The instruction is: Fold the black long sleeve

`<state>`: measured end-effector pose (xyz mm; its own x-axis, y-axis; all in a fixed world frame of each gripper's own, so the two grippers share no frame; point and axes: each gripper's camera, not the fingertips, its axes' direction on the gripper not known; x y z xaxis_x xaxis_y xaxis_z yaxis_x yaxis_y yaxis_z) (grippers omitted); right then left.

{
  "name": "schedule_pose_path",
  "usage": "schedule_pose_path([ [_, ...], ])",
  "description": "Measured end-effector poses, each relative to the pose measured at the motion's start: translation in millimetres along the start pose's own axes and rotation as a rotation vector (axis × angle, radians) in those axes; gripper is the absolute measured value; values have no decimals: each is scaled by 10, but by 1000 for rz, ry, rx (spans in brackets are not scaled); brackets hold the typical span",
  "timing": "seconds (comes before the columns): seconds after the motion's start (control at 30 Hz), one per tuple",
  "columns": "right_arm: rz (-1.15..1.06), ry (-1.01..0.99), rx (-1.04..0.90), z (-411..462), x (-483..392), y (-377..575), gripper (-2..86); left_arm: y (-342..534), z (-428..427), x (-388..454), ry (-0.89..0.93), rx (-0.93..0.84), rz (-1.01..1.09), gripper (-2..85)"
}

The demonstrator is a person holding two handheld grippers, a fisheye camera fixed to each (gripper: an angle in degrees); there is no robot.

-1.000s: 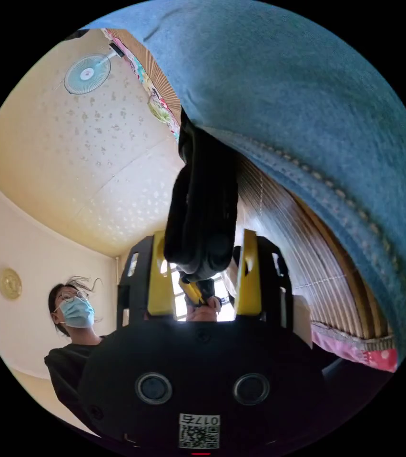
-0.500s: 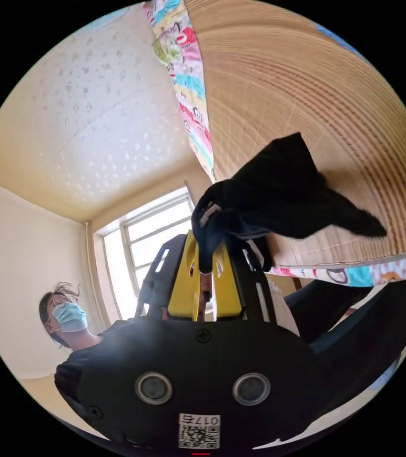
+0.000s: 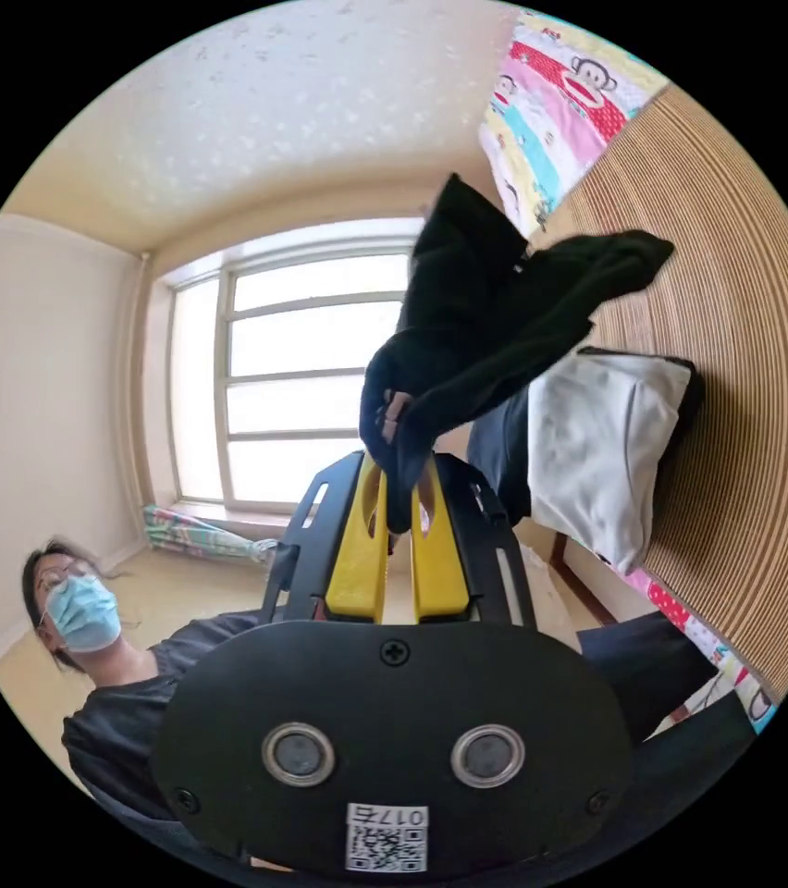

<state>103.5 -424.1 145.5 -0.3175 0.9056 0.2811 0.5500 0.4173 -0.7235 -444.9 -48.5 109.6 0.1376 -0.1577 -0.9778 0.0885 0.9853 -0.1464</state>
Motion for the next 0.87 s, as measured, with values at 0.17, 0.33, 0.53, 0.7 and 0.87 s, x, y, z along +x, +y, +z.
schedule_pose_path([
  [0.17, 287, 257, -263, 1094, 809, 96, 12, 1065, -391, -801, -251, 184, -379, 57],
  [0.33, 392, 170, -295, 784, 945, 129, 12, 2459, -563, -811, -473, 590, -562, 19],
  [0.53, 304, 848, -441, -123, 762, 56, 33, 1877, 350, -178, -669, 409, -240, -8],
  [0.7, 583, 1284, -474, -1027, 1193, 499, 52, 1298, 2048, 610, -679, -10, 186, -10],
  [0.87, 799, 1150, -341, -1981, 1439, 1159, 12, 1403, 3628, 1018, -583, -235, 346, -10],
])
